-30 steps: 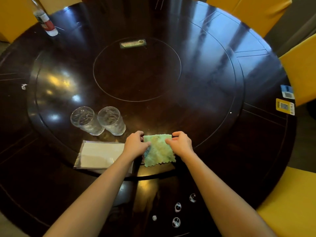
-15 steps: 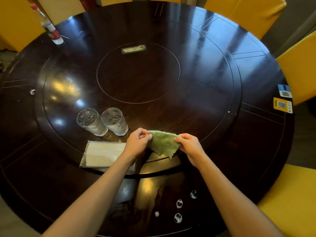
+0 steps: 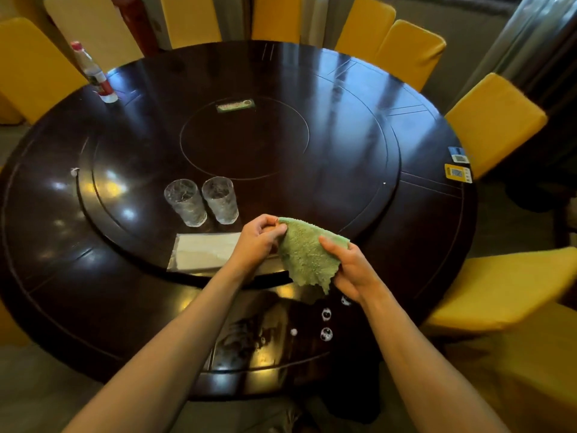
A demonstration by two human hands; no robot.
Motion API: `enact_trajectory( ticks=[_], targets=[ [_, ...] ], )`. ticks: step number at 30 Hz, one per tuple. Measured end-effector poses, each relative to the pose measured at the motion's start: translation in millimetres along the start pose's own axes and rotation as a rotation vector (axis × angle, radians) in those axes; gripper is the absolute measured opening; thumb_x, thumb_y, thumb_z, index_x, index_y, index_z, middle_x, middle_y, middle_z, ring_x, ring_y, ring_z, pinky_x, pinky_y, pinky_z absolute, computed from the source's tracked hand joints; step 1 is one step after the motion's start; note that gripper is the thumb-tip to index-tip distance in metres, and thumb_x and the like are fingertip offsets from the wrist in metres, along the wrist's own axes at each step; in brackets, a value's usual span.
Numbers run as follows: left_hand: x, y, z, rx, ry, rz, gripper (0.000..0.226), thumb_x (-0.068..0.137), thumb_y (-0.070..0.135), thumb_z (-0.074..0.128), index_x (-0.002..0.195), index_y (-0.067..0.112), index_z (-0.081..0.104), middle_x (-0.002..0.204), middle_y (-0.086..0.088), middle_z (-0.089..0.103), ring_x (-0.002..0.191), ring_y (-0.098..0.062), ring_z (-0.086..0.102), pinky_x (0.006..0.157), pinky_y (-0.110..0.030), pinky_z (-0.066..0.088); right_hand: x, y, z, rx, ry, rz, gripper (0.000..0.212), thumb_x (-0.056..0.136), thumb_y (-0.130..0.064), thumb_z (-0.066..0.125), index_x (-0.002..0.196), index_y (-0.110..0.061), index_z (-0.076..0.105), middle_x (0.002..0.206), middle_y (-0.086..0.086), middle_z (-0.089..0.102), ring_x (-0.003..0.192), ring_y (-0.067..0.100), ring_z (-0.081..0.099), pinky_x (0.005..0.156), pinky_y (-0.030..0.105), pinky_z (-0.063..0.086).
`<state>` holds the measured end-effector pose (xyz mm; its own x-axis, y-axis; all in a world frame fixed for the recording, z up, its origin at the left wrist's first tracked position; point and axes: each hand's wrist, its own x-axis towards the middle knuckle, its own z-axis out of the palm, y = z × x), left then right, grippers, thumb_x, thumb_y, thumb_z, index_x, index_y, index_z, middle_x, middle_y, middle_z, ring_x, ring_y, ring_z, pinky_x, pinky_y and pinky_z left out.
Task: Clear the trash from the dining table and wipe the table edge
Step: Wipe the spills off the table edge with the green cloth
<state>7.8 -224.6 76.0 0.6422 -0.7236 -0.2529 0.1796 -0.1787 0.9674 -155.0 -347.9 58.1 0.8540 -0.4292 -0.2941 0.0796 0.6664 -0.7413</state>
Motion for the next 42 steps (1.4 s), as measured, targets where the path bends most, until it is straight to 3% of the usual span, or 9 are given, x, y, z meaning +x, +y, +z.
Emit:
enact_trajectory(
  ticks=[9, 15, 19, 23, 27, 31, 34, 39, 42],
  targets=[
    [-70, -17, 15, 0.047, -0.071, -0.032, 0.007, 0.099, 0.015, 0.062, 0.1, 0.014, 0.068, 0.077, 0.002, 0.067, 0.068, -0.013, 0.063, 0.066, -0.026, 0.053, -73, 26, 2, -0.06, 0.192, -0.045, 0.035, 0.106, -0.025, 0.049, 0.121, 0.002, 0.067, 0.119, 0.025, 0.071, 0.106, 0.036, 0.071, 0.08, 0.04, 0.059],
    [-88, -53, 12, 0.382, -0.012, -0.018, 0.025, 0.098, 0.028, 0.064, 0.119, 0.017, 0.071, 0.104, -0.003, 0.076, 0.1, -0.016, 0.071, 0.094, -0.032, 0.055, -95, 19, -30, -0.265, 0.348, 0.024, 0.046, 0.106, -0.043, 0.044, 0.112, -0.003, 0.067, 0.086, 0.017, 0.075, 0.056, 0.028, 0.065, 0.032, 0.028, 0.041],
    [-100, -98, 2, 0.58, 0.012, -0.037, 0.03, 0.097, 0.037, 0.063, 0.124, 0.025, 0.068, 0.111, 0.004, 0.074, 0.098, -0.005, 0.065, 0.076, -0.012, 0.047, -96, 12, -65, -0.287, 0.451, 0.053, 0.054, 0.107, -0.046, 0.039, 0.111, 0.003, 0.061, 0.072, 0.016, 0.071, 0.041, 0.026, 0.061, 0.027, 0.025, 0.039],
    [-117, -152, -2, 0.741, 0.028, -0.086, 0.049, 0.098, 0.043, 0.057, 0.143, 0.022, 0.055, 0.137, -0.004, 0.065, 0.125, -0.019, 0.059, 0.103, -0.035, 0.049, -89, 8, -114, -0.316, 0.578, 0.064, 0.058, 0.106, -0.05, 0.038, 0.095, 0.003, 0.061, 0.057, 0.012, 0.066, 0.032, 0.024, 0.053, 0.024, 0.024, 0.036],
    [-130, -199, -2, 1.024, 0.04, -0.089, 0.061, 0.103, 0.049, 0.042, 0.157, 0.023, 0.031, 0.166, -0.003, 0.028, 0.155, -0.024, 0.018, 0.125, -0.048, 0.017, -77, 3, -167, -0.469, 0.675, 0.035, 0.062, 0.104, -0.054, 0.039, 0.087, 0.001, 0.061, 0.047, 0.008, 0.06, 0.027, 0.021, 0.05, 0.024, 0.022, 0.034],
    [-135, -239, 2, 1.252, 0.048, -0.109, 0.069, 0.101, 0.061, 0.018, 0.161, 0.029, 0.006, 0.17, 0.003, -0.003, 0.156, -0.021, -0.012, 0.124, -0.052, -0.005, -58, -2, -210, -0.697, 0.772, -0.061, 0.055, 0.099, -0.061, 0.039, 0.096, -0.013, 0.067, 0.079, 0.012, 0.073, 0.06, 0.027, 0.068, 0.035, 0.024, 0.046],
    [-139, -260, 6, 1.35, 0.111, -0.074, 0.069, 0.096, 0.062, 0.001, 0.159, 0.034, -0.004, 0.168, 0.007, -0.014, 0.155, -0.019, -0.017, 0.124, -0.055, -0.007, -43, 7, -225, -0.986, 0.728, -0.155, 0.065, 0.096, -0.064, 0.035, 0.123, -0.016, 0.068, 0.115, 0.015, 0.073, 0.098, 0.03, 0.069, 0.075, 0.031, 0.054],
    [-141, -273, 7, 1.404, 0.193, -0.009, 0.064, 0.1, 0.058, 0.002, 0.16, 0.036, 0.0, 0.17, 0.009, -0.008, 0.156, -0.014, -0.014, 0.124, -0.051, -0.007, -24, 52, -233, -1.237, 0.482, -0.112, 0.048, 0.109, -0.04, 0.036, 0.146, -0.014, 0.054, 0.148, 0.014, 0.053, 0.145, 0.032, 0.038, 0.121, 0.036, 0.023],
    [-140, -275, 5, 1.414, 0.205, 0.026, 0.063, 0.102, 0.057, 0.005, 0.161, 0.035, 0.005, 0.17, 0.007, -0.002, 0.156, -0.015, -0.01, 0.125, -0.051, -0.004, -15, 76, -237, -1.307, 0.382, -0.049, 0.052, 0.109, -0.042, 0.03, 0.157, -0.021, 0.037, 0.166, 0.003, 0.026, 0.156, 0.023, 0.007, 0.11, 0.014, -0.016]
  ],
)
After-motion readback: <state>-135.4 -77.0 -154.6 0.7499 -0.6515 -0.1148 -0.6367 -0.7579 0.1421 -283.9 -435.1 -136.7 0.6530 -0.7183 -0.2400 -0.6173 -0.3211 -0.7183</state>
